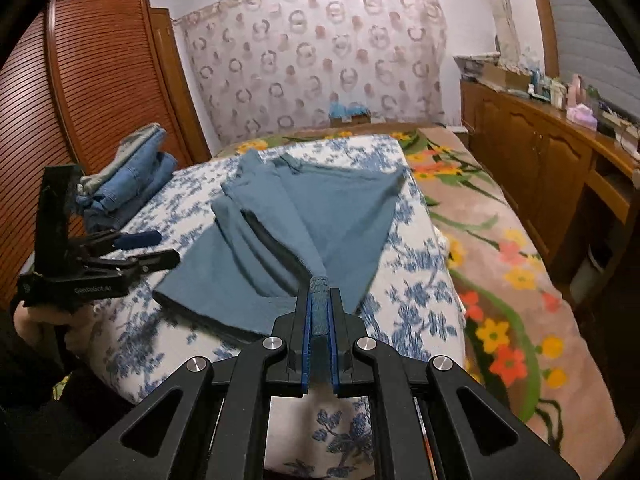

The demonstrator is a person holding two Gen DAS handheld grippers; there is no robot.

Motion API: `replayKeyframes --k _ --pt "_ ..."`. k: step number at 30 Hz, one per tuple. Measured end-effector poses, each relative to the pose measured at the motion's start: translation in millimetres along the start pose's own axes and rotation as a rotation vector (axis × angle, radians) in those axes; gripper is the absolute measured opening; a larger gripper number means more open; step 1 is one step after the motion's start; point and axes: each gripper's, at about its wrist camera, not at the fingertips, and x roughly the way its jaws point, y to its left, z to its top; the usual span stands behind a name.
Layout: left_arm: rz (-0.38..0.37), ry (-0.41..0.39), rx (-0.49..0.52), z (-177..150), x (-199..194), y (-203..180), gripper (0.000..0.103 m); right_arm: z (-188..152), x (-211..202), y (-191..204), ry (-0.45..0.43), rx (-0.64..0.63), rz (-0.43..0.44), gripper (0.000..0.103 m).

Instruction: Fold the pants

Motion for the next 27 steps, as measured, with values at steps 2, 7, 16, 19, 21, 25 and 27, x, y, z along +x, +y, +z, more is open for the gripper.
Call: replayKeyframes --k 2,7,16,19,21,25,27 --pt "0.005 0.008 0.002 -0.9 2.7 -0.3 0.070 2.7 3.9 0.5 0.014 -0.003 -0.012 0.007" --pt "0.006 0.021 0.002 -2.9 6.2 0.6 0.070 6.1 3.8 -7.7 0.022 0.036 -0.005 0.007" --pt "0.017 0.015 -0.007 -2.5 4.6 5.8 0.070 10.6 -10.4 -9.6 -0.032 0.033 0.003 0.032" --pt "0.028 -0.003 -0.011 2.0 -0.5 12.1 0.070 21.1 -14.8 -8.1 -0.061 0.016 -0.008 0.034" --pt "0.043 -0.020 -0.017 6.1 -5.5 19.0 0.070 29.5 -13.6 -5.3 -0.070 -0.005 -0.019 0.034" --pt "0.055 -0.047 -0.030 12.5 -13.9 30.2 0.070 47.7 -3.4 8.6 -0.081 -0.051 -0.004 0.034" --pt "0.063 -0.057 -0.035 15.3 -17.1 34.7 0.070 55.0 5.8 16.4 -0.078 -0.069 0.007 0.034"
